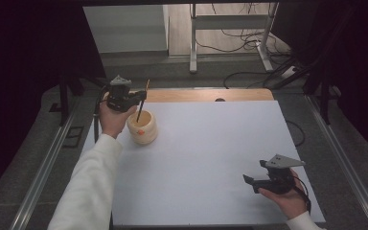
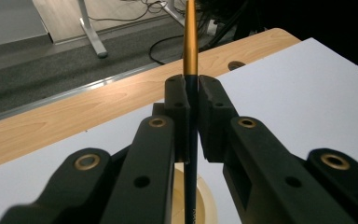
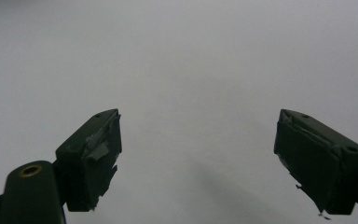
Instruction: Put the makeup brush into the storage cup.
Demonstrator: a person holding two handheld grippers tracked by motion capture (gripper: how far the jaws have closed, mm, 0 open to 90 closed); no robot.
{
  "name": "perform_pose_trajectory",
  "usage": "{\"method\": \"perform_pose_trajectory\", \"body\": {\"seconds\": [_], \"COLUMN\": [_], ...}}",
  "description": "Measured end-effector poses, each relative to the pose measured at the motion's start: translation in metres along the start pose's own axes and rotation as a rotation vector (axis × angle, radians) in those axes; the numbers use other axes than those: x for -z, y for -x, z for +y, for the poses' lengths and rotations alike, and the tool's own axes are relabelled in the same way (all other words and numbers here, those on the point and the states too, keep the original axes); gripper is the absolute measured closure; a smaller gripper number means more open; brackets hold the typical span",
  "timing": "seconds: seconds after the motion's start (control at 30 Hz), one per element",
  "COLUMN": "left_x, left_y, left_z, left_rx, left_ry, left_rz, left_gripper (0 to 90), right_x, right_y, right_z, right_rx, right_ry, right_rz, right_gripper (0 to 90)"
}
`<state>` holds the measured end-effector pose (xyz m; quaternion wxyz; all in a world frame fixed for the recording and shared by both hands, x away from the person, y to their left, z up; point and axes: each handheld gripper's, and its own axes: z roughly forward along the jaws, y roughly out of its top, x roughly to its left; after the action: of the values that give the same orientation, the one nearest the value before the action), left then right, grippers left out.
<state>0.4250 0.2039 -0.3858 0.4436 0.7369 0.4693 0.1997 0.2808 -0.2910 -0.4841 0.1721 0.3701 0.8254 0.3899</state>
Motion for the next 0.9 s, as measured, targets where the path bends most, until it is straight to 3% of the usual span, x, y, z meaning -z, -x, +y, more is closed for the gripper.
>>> {"method": "perform_pose_trajectory", "body": {"seconds": [0.9], "left_x": [-0.015], "left_y": [-0.012], "left_z": [-0.005], "left_rx": [0.026], "left_ry": [0.035], "left_rz": [0.031], "left_gripper": [83.5], "right_x": [0.0], "right_y": [-0.001], "right_z": [0.0], "right_rx": [-0.001], "right_ry": [0.003], "right_rz": [-0.001], "right_gripper": [15.3]}}
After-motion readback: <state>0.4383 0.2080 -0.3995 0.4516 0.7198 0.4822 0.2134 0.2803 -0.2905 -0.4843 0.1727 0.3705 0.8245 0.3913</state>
